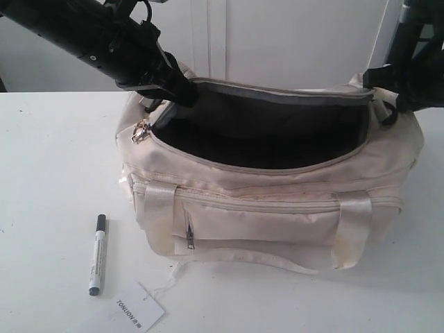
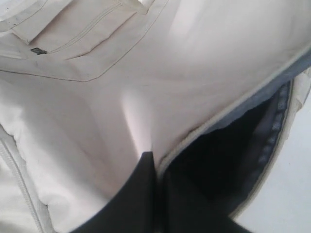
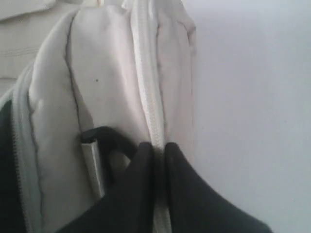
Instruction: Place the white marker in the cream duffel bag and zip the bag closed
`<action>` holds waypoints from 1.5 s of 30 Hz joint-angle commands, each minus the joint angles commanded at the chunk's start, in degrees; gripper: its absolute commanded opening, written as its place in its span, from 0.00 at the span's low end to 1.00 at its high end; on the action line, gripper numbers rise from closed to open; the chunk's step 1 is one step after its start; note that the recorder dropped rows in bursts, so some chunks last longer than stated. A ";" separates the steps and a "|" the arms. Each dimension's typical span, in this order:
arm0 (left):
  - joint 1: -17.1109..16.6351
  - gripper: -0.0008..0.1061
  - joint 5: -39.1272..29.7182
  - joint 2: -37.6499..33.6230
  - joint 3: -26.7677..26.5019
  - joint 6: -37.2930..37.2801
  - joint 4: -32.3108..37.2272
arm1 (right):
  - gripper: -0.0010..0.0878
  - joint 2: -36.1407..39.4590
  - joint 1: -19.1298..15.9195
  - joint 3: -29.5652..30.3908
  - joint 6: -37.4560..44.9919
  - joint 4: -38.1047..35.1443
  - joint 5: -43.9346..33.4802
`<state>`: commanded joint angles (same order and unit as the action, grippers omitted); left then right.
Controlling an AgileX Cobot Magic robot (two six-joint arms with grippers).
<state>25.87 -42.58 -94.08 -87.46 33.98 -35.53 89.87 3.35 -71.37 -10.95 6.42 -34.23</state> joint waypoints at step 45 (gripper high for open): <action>0.00 0.01 2.56 0.00 0.00 -3.74 0.00 | 0.45 -10.98 4.81 -3.99 67.82 -53.97 -12.47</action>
<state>25.87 -40.02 -94.08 -87.46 30.24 -35.53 78.89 8.16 -75.36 56.87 -47.55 -46.70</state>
